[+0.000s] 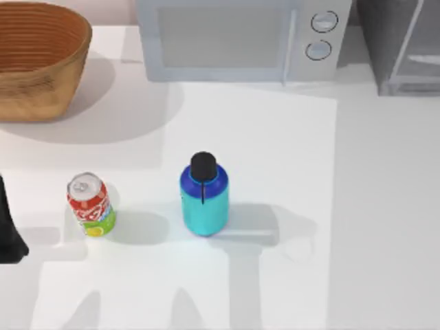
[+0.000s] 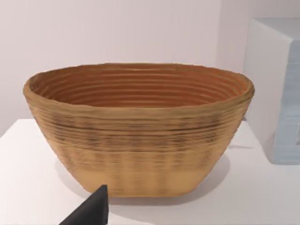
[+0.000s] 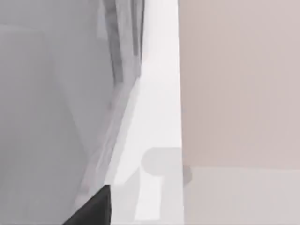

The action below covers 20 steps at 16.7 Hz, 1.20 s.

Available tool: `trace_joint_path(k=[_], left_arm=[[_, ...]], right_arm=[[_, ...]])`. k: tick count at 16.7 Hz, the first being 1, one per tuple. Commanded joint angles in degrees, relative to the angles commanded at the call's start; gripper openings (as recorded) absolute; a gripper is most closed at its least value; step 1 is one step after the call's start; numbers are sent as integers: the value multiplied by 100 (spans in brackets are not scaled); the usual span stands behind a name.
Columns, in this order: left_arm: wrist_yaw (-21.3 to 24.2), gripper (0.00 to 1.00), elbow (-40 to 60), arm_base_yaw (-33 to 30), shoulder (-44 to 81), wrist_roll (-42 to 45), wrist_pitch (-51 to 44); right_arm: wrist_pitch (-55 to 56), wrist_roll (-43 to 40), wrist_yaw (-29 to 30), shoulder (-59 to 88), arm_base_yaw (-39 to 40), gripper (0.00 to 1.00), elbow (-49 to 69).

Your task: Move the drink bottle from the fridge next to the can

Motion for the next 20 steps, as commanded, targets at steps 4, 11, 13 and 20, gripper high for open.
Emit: trace_joint_path(k=[4, 11, 13, 20], left_arm=[[0, 100, 0, 0, 0, 0, 0], [0, 100, 0, 0, 0, 0, 0], [0, 100, 0, 0, 0, 0, 0], [0, 100, 0, 0, 0, 0, 0]], right_arm=[[50, 51, 9, -2, 45, 100, -2], [469, 735, 776, -225, 873, 100, -329], [740, 1222, 1335, -360, 1631, 100, -552], [1788, 3094, 3516, -1005, 4557, 100, -1487]])
